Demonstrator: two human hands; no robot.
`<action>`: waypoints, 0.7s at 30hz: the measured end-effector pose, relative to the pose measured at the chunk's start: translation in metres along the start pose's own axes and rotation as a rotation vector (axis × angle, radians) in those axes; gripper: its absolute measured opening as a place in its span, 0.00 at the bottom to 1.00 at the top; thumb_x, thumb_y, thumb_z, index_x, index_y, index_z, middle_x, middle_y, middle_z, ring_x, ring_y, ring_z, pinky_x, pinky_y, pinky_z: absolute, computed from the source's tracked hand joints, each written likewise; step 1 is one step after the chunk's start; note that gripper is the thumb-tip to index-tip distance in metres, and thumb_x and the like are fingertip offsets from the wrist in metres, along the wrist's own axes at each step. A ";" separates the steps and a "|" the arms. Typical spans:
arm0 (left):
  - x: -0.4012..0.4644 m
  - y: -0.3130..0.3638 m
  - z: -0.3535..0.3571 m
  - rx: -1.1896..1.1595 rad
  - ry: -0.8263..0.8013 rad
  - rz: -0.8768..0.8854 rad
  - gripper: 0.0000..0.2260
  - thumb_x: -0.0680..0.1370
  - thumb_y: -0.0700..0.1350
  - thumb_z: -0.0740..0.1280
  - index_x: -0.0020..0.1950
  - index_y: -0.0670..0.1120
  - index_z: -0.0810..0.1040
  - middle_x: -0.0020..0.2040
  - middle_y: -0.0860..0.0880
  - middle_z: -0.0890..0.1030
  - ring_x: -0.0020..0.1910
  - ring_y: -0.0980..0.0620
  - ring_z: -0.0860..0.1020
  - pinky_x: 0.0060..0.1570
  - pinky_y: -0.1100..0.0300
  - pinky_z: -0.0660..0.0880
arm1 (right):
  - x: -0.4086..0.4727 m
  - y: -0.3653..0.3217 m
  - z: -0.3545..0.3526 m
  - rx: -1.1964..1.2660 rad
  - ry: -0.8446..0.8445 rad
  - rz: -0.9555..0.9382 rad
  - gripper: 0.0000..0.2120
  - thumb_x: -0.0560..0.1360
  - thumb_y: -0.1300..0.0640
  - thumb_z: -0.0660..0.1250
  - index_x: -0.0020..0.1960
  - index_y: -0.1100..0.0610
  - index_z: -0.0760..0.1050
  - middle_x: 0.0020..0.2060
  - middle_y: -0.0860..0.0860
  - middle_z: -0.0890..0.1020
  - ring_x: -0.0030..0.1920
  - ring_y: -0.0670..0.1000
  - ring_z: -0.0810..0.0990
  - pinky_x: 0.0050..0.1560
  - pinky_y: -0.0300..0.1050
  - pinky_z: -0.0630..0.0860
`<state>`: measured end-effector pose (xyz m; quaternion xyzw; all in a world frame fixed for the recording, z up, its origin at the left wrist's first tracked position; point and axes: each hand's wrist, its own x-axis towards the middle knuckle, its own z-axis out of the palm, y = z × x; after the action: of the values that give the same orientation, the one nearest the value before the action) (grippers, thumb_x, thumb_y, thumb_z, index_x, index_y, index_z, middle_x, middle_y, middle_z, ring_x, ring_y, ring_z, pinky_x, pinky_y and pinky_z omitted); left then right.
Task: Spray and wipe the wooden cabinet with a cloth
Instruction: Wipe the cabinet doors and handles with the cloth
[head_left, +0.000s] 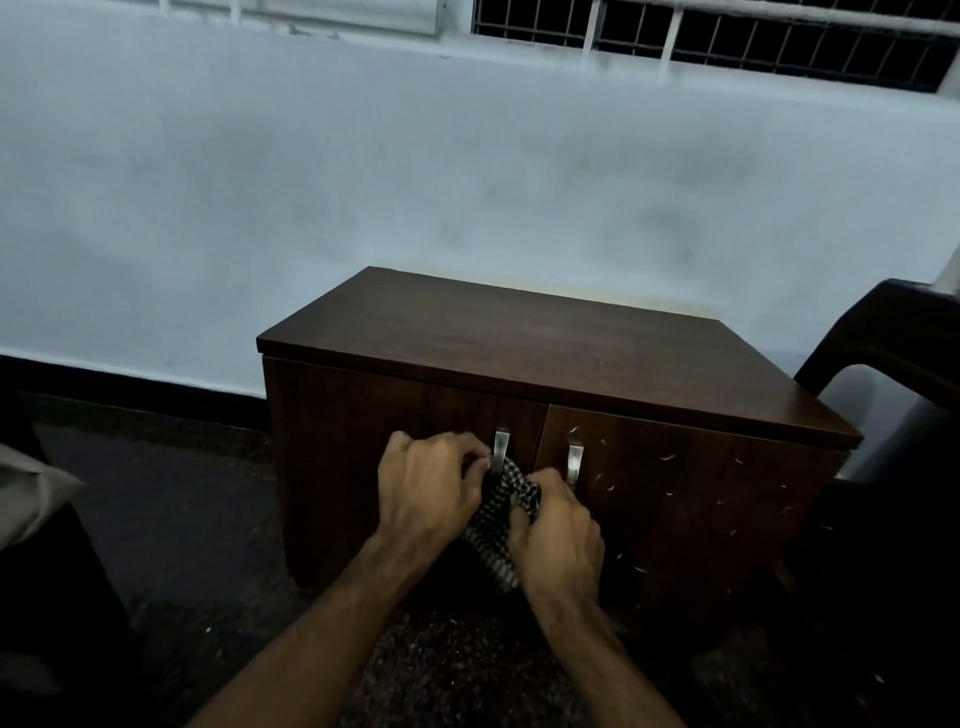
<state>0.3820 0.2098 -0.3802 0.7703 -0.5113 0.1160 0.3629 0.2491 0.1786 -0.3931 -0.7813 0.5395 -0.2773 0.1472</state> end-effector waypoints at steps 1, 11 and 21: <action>-0.006 -0.003 0.004 -0.030 0.008 -0.053 0.06 0.77 0.55 0.69 0.51 0.57 0.84 0.45 0.57 0.87 0.42 0.55 0.83 0.55 0.55 0.72 | 0.002 -0.002 -0.003 0.000 0.003 -0.010 0.08 0.79 0.53 0.66 0.58 0.48 0.73 0.55 0.45 0.81 0.52 0.51 0.82 0.48 0.44 0.75; -0.026 -0.008 0.024 -0.286 -0.011 -0.397 0.07 0.76 0.58 0.71 0.49 0.57 0.86 0.45 0.57 0.87 0.48 0.52 0.85 0.49 0.57 0.78 | 0.019 -0.021 -0.020 -0.015 0.028 -0.113 0.12 0.79 0.57 0.65 0.61 0.46 0.76 0.59 0.45 0.80 0.55 0.53 0.82 0.50 0.47 0.76; -0.009 -0.001 0.011 -0.024 0.024 -0.103 0.06 0.77 0.55 0.69 0.51 0.59 0.85 0.41 0.56 0.87 0.41 0.54 0.82 0.55 0.56 0.63 | 0.000 0.002 0.008 0.032 -0.008 -0.016 0.12 0.77 0.58 0.69 0.57 0.46 0.72 0.58 0.44 0.79 0.52 0.51 0.82 0.49 0.45 0.76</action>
<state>0.3770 0.2083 -0.3937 0.7898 -0.4681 0.1002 0.3836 0.2520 0.1769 -0.4007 -0.7842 0.5282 -0.2840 0.1596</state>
